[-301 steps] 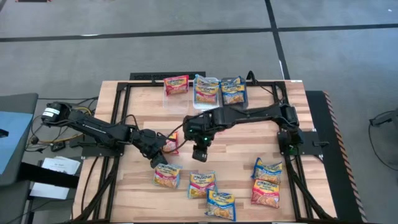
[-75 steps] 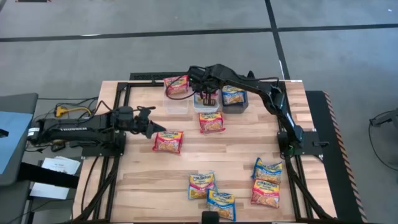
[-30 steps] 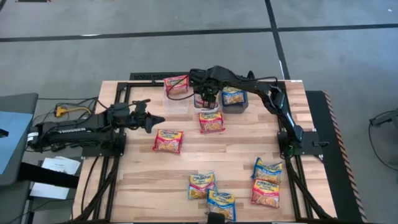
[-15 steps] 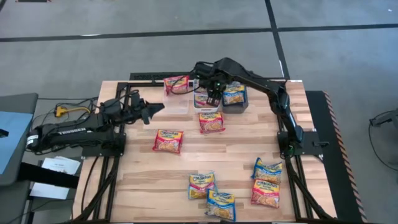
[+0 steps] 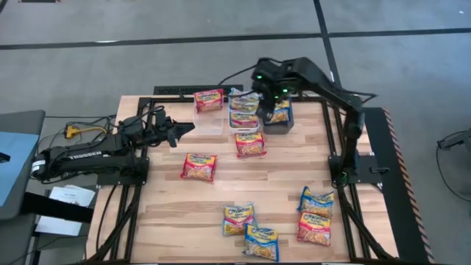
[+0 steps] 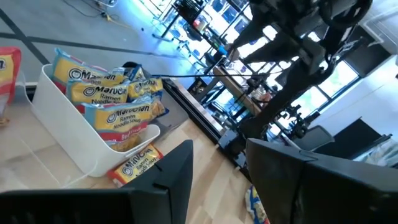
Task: Sort Maruchan noodles
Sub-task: Put the blue noodle pack into the black bin
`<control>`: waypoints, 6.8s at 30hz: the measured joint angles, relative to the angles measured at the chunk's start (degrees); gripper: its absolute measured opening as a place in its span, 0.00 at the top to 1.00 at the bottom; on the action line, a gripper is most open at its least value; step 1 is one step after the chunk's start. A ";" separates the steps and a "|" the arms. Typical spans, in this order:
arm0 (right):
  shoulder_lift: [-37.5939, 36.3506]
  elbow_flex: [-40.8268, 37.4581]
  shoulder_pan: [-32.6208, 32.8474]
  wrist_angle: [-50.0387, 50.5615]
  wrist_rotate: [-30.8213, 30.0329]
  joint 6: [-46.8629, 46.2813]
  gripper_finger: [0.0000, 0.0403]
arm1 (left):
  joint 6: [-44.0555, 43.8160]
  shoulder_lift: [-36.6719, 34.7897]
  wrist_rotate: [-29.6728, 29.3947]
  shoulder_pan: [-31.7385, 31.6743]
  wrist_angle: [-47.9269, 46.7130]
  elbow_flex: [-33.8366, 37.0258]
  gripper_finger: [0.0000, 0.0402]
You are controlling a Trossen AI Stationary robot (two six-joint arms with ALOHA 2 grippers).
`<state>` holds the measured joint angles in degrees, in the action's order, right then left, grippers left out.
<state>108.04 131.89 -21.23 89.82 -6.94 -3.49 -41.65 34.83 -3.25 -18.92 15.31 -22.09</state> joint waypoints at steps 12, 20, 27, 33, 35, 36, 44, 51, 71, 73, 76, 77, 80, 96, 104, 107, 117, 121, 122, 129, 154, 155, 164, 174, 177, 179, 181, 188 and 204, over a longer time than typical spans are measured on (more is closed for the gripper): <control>-20.95 -28.97 5.24 0.30 3.28 -16.84 0.49 | -0.61 0.00 6.09 0.00 -2.81 0.00 0.66; -30.68 -41.72 10.75 0.18 9.16 -27.82 0.49 | -0.59 0.00 7.06 0.00 -2.97 0.00 0.66; -35.86 -52.00 17.60 0.32 16.25 -38.04 0.49 | 0.48 0.00 8.67 0.00 -3.06 0.00 0.66; -35.55 -58.08 24.94 0.15 18.93 -42.18 0.47 | 0.48 0.00 10.51 0.00 -3.77 -0.02 0.66; -34.99 -59.52 26.95 0.17 20.08 -42.44 0.46 | 0.46 0.00 10.50 0.00 -4.09 -0.02 0.66; -34.48 -60.09 27.89 0.05 20.51 -42.82 0.45 | 0.46 0.02 10.49 0.00 -4.07 -0.02 0.66; -31.98 -67.27 35.16 -4.03 25.14 -46.02 0.43 | 0.39 0.00 10.49 0.00 -4.14 -0.04 0.66; -28.88 -71.91 39.45 -12.36 25.22 -47.60 0.43 | 0.26 0.00 10.41 0.00 -4.31 -0.04 0.66; -15.68 -79.43 42.99 -20.07 27.39 -47.48 0.43 | 0.48 0.01 9.97 0.00 -4.31 -0.04 0.66; -14.72 -79.78 42.99 -20.27 27.66 -47.32 0.43 | 0.48 0.02 9.96 0.00 -4.32 -0.04 0.66; -13.89 -79.84 43.01 -20.74 28.05 -45.90 0.46 | 0.48 0.02 9.94 0.00 -4.31 -0.04 0.66; -13.91 -79.84 43.00 -21.37 28.11 -45.67 0.48 | 0.48 0.02 9.94 0.00 -4.31 -0.04 0.66; -13.94 -79.81 42.90 -23.11 28.30 -45.61 0.57 | 0.48 0.02 9.94 0.00 -4.31 -0.04 0.66; -13.96 -77.26 42.47 -17.48 27.79 -48.01 0.98 | 0.50 0.02 9.92 0.00 -4.31 -0.04 0.66; -13.96 -69.85 40.92 -6.18 20.81 -48.10 0.99 | 0.52 0.02 8.96 0.00 -4.33 -0.04 0.66; -13.96 -66.73 39.77 -2.06 16.84 -47.80 0.99 | 0.52 0.02 8.60 0.00 -4.33 -0.04 0.66; -14.72 -58.37 32.67 0.16 1.17 -43.31 0.99 | 0.47 0.00 7.53 0.02 -4.31 -0.04 0.66; -15.12 -55.67 28.38 0.25 -5.13 -38.27 0.99 | 0.44 0.00 6.52 0.02 -4.28 -0.04 0.66; -15.09 -55.16 27.24 0.14 -6.84 -36.84 0.99 | 0.41 0.02 6.29 0.02 -4.31 -0.04 0.66; -15.09 -51.08 17.36 0.04 -19.43 -24.58 0.99 | 0.24 0.02 4.40 0.02 -4.28 -0.04 0.66; -10.52 -47.07 -6.49 -28.60 -29.18 19.25 0.99 | -0.15 0.02 3.65 0.01 -4.29 -0.04 0.66; -9.80 -47.03 -6.51 -28.36 -29.01 19.33 0.99 | -0.15 0.00 3.63 0.02 -4.31 -0.04 0.66; -4.74 -46.97 -4.94 -24.99 -28.76 18.42 0.99 | -0.15 0.02 3.59 0.00 -4.39 -0.04 0.66; -0.62 -46.98 -5.18 -23.85 -27.47 18.79 0.98 | -0.15 0.01 3.39 0.02 -4.39 -0.04 0.66; 0.16 -46.96 -5.16 -24.24 -26.97 19.84 0.98 | -0.15 0.02 3.37 0.01 -4.39 -0.04 0.66; 0.21 -47.01 -5.14 -24.35 -25.30 19.92 0.98 | -0.15 0.02 3.36 0.01 -4.39 -0.04 0.66; 0.07 -46.98 -4.85 -24.93 -23.89 19.94 0.98 | -0.15 0.00 3.36 0.02 -4.42 -0.04 0.66; 0.12 -46.98 -3.98 -25.38 -18.62 19.48 0.98 | 0.28 0.02 3.41 0.02 -4.46 -0.04 0.66; 0.12 -46.98 -5.08 -22.63 -17.99 11.85 0.83 | 0.28 0.00 4.49 0.02 -6.03 -0.04 0.66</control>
<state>108.16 84.90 -26.31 67.19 -24.93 8.36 -41.36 34.83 1.25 -18.90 9.28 -22.13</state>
